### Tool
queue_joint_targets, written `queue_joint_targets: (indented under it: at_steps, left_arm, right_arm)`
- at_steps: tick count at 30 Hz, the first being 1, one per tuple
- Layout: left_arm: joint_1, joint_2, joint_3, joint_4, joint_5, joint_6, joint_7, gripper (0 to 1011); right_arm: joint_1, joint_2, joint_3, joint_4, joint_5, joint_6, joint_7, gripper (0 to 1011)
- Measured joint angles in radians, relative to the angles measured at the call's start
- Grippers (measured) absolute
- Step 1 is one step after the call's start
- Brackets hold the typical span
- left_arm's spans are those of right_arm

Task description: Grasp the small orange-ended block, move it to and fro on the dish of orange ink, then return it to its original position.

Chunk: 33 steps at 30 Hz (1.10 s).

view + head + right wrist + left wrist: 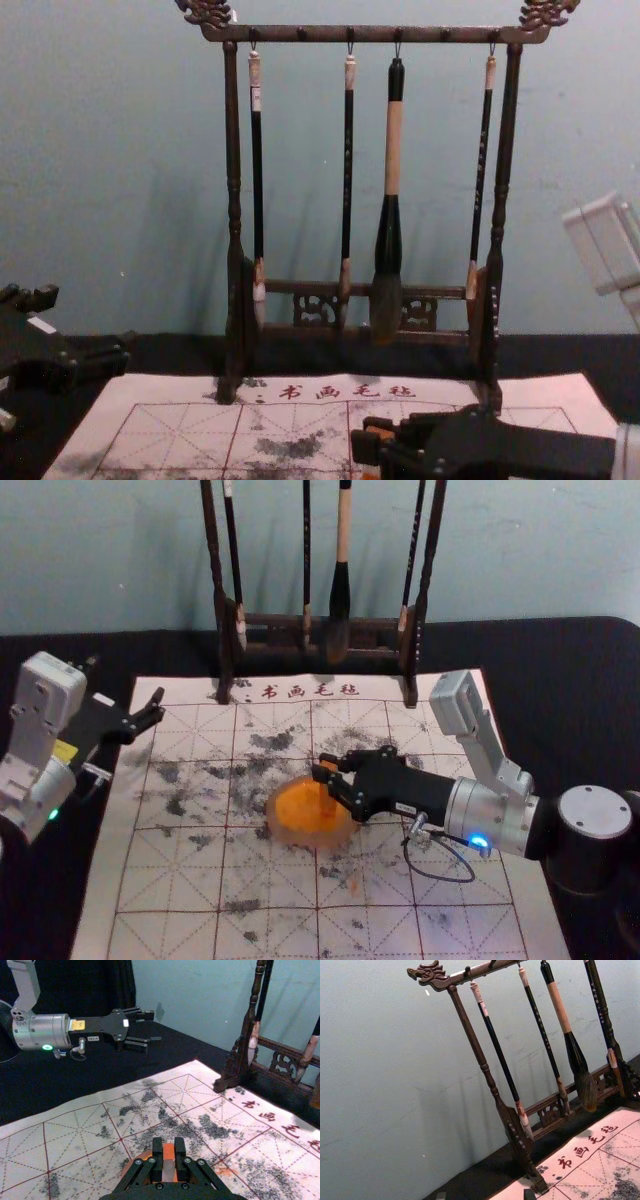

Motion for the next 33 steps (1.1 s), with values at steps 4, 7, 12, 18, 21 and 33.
queue_joint_targets:
  at_steps: [4, 7, 12, 18, 21, 33]
  left_arm:
    - [0.0, 0.0, 0.0, 0.0, 0.0, 0.0, 0.0, 1001]
    - [0.0, 0.0, 0.0, 0.0, 0.0, 0.0, 0.0, 1001]
    - [0.0, 0.0, 0.0, 0.0, 0.0, 0.0, 0.0, 1001]
    - [0.0, 0.0, 0.0, 0.0, 0.0, 0.0, 0.0, 1001]
    - [0.0, 0.0, 0.0, 0.0, 0.0, 0.0, 0.0, 1001]
    - [0.0, 0.0, 0.0, 0.0, 0.0, 0.0, 0.0, 1001]
  right_arm:
    - [-0.005, 0.003, -0.005, -0.008, 0.004, 0.002, 0.003, 129]
    - [-0.006, 0.003, -0.01, -0.01, 0.005, 0.003, 0.004, 129]
    - [-0.006, -0.001, -0.018, -0.008, 0.007, 0.003, 0.005, 129]
    - [-0.002, -0.011, -0.026, -0.002, 0.01, 0.002, 0.005, 129]
    - [0.002, -0.017, -0.03, 0.002, 0.011, 0.001, 0.005, 129]
    - [0.035, -0.054, -0.045, 0.049, 0.01, -0.008, 0.006, 129]
